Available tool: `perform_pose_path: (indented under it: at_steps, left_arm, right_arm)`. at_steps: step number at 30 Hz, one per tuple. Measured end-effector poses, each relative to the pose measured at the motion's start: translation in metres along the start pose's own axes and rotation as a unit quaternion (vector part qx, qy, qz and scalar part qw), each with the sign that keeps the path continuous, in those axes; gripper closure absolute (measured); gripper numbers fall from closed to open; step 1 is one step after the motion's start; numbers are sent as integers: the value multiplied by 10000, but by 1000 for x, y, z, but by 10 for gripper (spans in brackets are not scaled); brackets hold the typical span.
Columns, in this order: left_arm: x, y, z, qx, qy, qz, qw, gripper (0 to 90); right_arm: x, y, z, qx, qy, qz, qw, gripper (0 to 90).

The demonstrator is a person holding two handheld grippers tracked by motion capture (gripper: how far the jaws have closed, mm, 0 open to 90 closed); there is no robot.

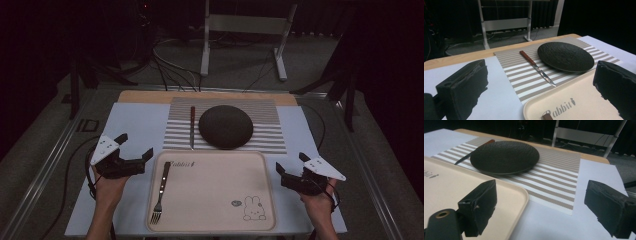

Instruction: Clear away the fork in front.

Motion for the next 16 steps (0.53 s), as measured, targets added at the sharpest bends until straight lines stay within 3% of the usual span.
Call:
perform_pose_path:
  at_steps: [16]
  left_arm:
    - [1, 6, 8, 99, 65, -96, 9999, 1]
  right_arm:
    - [7, -3, 9, -19, -127, 17, 9999, 108]
Point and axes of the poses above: each handheld gripper's, and its own axes: x roughly backward along the jaws, z roughly out of its underside, y roughly to its left, the point moved 1 cm from there along -x, roughly forward along the jaws, and after that the axes turned 7 degrees about z, right-handed, at the moved point
